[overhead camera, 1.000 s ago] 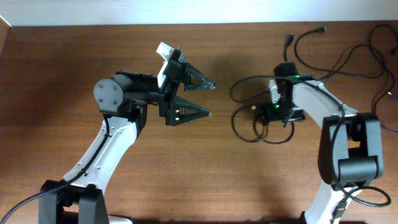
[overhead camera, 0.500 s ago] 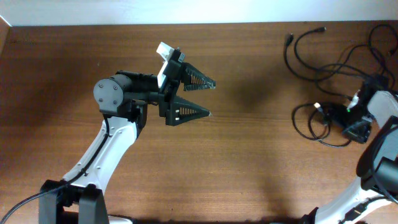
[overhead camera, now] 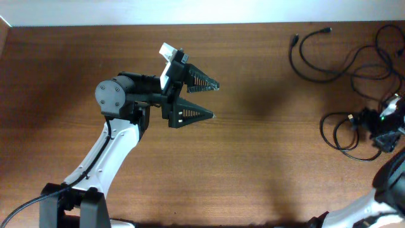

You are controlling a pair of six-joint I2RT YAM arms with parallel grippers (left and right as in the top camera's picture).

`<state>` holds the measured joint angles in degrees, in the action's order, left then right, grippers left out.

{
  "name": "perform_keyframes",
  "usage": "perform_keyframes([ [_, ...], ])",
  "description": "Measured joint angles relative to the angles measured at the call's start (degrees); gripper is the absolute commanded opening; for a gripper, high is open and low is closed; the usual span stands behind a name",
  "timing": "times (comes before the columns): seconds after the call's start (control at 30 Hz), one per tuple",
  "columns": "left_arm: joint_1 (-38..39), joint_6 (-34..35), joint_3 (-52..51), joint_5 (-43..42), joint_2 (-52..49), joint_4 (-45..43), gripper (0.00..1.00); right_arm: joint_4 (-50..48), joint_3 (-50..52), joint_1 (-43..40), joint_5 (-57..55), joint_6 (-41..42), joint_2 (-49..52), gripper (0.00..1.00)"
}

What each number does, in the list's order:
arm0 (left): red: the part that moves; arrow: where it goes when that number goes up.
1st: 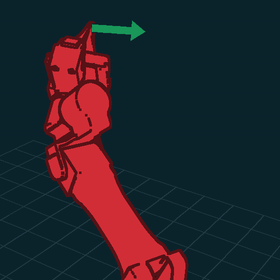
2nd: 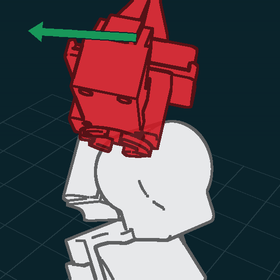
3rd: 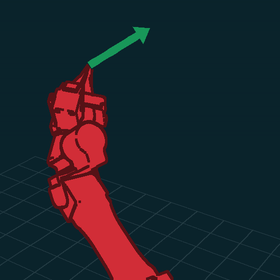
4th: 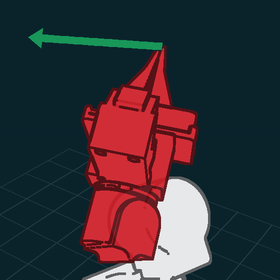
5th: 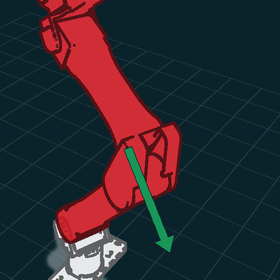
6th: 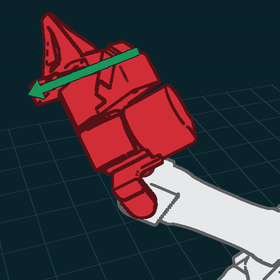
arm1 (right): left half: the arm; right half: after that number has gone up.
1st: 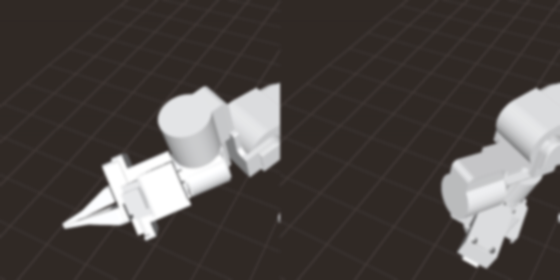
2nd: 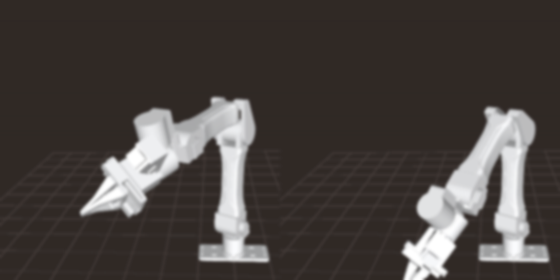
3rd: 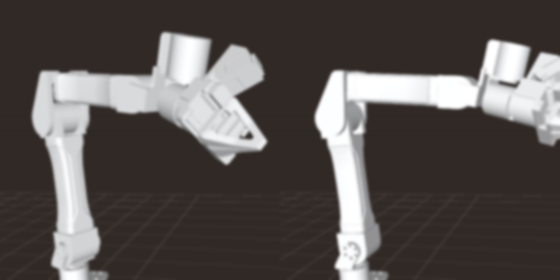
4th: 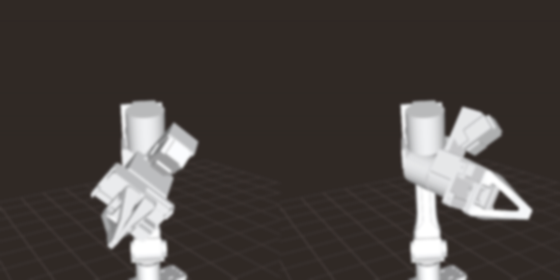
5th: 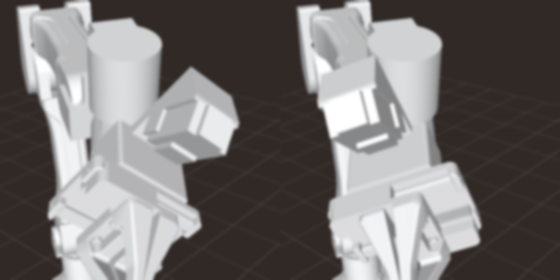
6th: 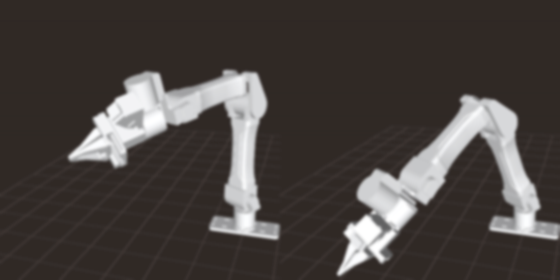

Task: Untangle cables

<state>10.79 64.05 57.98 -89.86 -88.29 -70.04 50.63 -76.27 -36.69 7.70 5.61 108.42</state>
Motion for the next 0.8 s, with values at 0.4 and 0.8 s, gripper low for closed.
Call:
perform_keyframes([
  [0.4, 0.00, 0.00, 0.00, 0.04, 0.00, 0.00, 0.99, 8.44, -0.68, 26.34, 2.89, -10.64, -36.28, 0.99],
  [0.8, 0.00, 0.00, 0.00, 0.02, 0.00, 0.00, 0.99, 10.27, -0.66, 30.05, 2.75, -12.07, -33.40, 0.99],
])
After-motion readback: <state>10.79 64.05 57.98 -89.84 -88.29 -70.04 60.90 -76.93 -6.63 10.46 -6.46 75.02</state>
